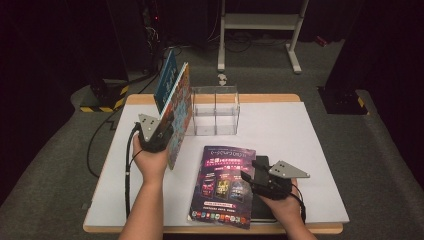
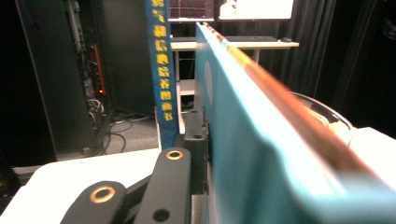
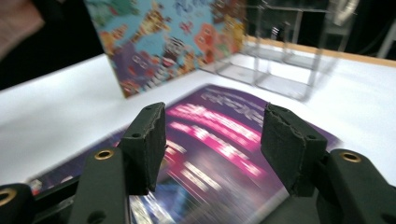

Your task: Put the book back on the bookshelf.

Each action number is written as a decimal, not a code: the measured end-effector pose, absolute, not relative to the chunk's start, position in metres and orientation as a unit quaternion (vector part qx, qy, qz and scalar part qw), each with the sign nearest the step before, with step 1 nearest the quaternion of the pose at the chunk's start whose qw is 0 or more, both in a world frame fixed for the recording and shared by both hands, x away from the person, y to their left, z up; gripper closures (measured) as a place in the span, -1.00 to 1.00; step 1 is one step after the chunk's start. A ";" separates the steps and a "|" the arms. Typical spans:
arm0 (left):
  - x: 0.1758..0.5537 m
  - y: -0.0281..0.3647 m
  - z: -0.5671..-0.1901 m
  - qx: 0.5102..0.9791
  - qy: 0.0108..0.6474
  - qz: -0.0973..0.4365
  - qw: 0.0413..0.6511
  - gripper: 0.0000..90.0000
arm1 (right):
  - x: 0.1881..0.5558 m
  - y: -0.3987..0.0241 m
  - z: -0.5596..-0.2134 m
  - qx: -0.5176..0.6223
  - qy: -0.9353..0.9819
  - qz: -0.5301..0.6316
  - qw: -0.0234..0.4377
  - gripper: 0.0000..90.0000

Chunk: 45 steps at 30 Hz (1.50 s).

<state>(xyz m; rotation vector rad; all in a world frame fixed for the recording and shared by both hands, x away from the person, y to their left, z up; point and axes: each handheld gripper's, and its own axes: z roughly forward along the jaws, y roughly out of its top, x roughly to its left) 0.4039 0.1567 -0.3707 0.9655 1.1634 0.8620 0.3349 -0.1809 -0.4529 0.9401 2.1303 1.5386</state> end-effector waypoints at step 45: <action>0.377 0.152 -0.426 0.417 0.542 0.416 0.600 0.77 | 0.325 -0.210 -0.471 0.364 0.727 0.556 0.172 -0.12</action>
